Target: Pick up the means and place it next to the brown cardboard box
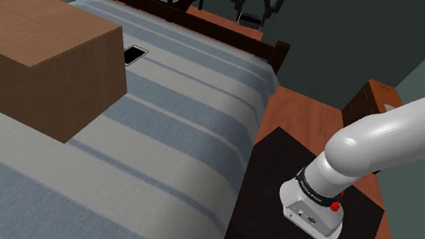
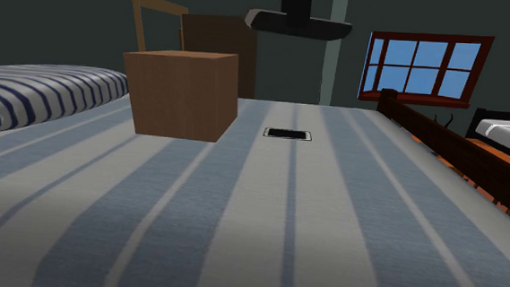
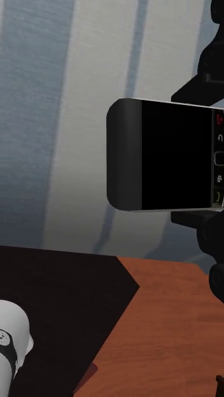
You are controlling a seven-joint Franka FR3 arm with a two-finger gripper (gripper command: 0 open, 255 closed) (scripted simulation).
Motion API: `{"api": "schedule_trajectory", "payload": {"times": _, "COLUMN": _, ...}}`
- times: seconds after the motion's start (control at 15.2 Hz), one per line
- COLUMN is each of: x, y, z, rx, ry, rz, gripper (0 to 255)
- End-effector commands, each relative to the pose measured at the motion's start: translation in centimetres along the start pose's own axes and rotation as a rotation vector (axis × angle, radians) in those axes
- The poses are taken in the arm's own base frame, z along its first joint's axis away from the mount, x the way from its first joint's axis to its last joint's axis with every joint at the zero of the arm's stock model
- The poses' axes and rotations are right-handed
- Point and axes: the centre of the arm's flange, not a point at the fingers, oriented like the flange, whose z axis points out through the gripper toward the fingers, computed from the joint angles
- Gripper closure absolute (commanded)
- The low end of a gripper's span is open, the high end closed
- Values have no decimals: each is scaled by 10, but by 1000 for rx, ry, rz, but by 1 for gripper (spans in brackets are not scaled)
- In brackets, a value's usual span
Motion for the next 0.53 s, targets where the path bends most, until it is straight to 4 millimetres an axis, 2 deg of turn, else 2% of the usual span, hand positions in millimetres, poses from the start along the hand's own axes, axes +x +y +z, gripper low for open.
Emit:
{"api": "schedule_trajectory", "payload": {"times": 0.0, "x": 0, "y": 1, "z": -12, "rx": 0, "ry": 0, "rz": 0, "gripper": 255}}
{"api": "schedule_trajectory", "payload": {"times": 0.13, "x": 0, "y": 2, "z": -17, "rx": 0, "ry": 0, "rz": 0, "gripper": 255}}
{"api": "schedule_trajectory", "payload": {"times": 0.46, "x": -20, "y": -61, "z": -21, "rx": 0, "ry": 0, "rz": 0, "gripper": 255}}
